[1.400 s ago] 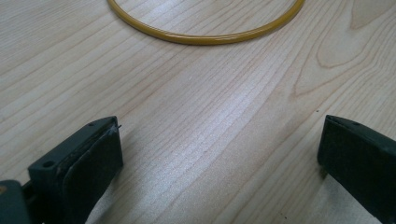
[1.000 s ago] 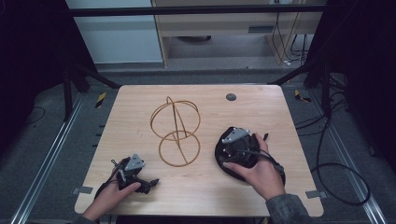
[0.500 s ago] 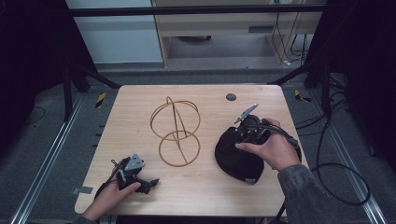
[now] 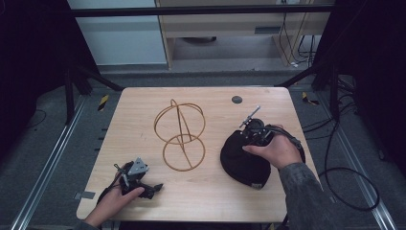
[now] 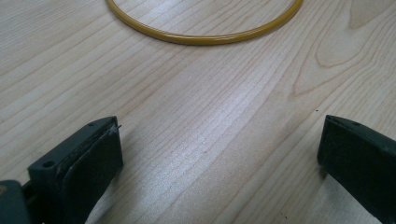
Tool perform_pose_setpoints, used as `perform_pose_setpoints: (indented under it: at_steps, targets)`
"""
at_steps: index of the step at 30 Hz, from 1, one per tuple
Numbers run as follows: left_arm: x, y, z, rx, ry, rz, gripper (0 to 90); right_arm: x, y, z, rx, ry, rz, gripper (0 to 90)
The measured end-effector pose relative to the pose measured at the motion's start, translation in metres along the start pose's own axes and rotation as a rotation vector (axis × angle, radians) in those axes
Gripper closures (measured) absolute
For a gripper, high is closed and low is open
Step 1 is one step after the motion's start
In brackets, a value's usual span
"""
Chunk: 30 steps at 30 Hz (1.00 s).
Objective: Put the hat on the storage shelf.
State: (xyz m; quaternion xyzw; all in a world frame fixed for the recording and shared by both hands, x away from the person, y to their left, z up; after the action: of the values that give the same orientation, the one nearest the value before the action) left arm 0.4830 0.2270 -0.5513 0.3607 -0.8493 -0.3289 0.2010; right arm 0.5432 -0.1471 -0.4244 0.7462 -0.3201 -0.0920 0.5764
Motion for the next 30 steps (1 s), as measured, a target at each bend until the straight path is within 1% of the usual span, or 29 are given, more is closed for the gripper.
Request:
perform_pose_setpoints:
  at_steps: [2,3,4,5,7,9,11,12,15,16,17,20,21,22,23,24,25,26,27,29,30]
  targets:
    - [0.000,0.000,0.000,0.000,0.000,0.000,0.0,0.001,-0.006,-0.001,-0.007,-0.001,-0.012,42.0]
    - [0.000,0.000,0.000,0.000,0.000,0.000,0.0,0.000,-0.008,-0.001,-0.011,-0.009,-0.019,43.5]
    - [0.000,0.000,0.000,0.000,0.000,0.000,0.0,0.000,-0.009,-0.001,-0.014,-0.004,-0.024,44.4]
    - [0.000,0.000,0.000,0.000,0.000,0.000,0.0,0.000,-0.009,-0.001,-0.014,-0.004,-0.024,44.4]
    - [0.000,0.000,0.000,0.000,0.000,0.000,0.0,0.000,-0.013,-0.002,-0.031,0.004,-0.026,46.1]
    - [0.000,0.000,0.000,0.000,0.000,0.000,0.0,0.000,-0.018,-0.001,-0.048,0.011,-0.025,50.9]
    - [0.000,0.000,0.000,0.000,0.000,0.000,0.0,0.000,-0.019,-0.001,-0.054,0.013,-0.025,51.8]
    - [0.000,0.000,0.000,0.000,0.000,0.000,0.0,-0.001,-0.021,-0.001,-0.067,0.011,-0.026,56.4]
    - [0.000,0.000,0.000,0.000,0.000,0.000,0.0,-0.001,-0.022,-0.002,-0.070,0.026,-0.038,69.5]
    - [0.000,0.000,0.000,0.000,0.000,0.000,0.0,-0.001,-0.021,-0.002,-0.071,0.028,-0.037,72.0]
    - [0.000,0.000,0.000,0.000,0.000,0.000,0.0,-0.001,-0.020,-0.002,-0.067,0.018,-0.043,73.9]
    - [0.000,0.000,0.000,0.000,0.000,0.000,0.0,0.000,-0.016,-0.001,-0.048,0.009,-0.044,75.4]
    - [0.000,0.000,0.000,0.000,0.000,0.001,0.0,0.001,-0.013,0.000,-0.034,0.012,-0.045,75.7]
    - [0.000,0.000,0.000,0.000,0.000,0.001,0.0,0.001,-0.013,0.000,-0.034,0.012,-0.045,75.7]
    - [0.000,0.000,0.000,0.000,0.001,0.000,0.0,0.002,-0.006,0.000,-0.004,-0.002,-0.045,76.1]
    - [0.000,0.000,0.000,0.000,0.001,0.000,0.0,0.002,-0.006,0.000,-0.004,-0.002,-0.045,76.1]
    - [0.000,0.000,0.000,0.000,0.001,0.000,0.0,0.004,0.001,0.000,0.028,-0.007,-0.034,76.2]
    - [0.000,0.000,0.000,0.000,0.001,0.000,0.0,0.004,0.001,0.000,0.028,-0.007,-0.034,76.2]
    - [0.000,0.000,0.000,-0.001,0.001,0.000,0.0,0.004,0.010,0.000,0.069,-0.021,-0.029,76.3]
    - [0.000,0.000,0.000,0.000,0.001,0.000,0.0,0.005,0.018,0.000,0.105,-0.027,-0.025,76.3]
    - [0.000,0.000,0.000,0.000,0.001,0.000,0.0,0.005,0.018,0.000,0.105,-0.027,-0.025,76.3]
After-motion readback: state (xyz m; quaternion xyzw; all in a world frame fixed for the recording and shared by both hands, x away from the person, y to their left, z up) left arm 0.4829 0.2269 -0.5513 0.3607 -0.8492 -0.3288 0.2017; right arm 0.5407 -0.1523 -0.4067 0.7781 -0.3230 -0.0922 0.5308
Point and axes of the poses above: each handheld gripper's, and its own axes: y roughly backward along the jaws, z roughly out of its underside, x roughly to its right, the point moved 6 cm from there along -y, roughly forward along the jaws, and after that the axes turned 10 degrees about y, right-handed, at the moved point
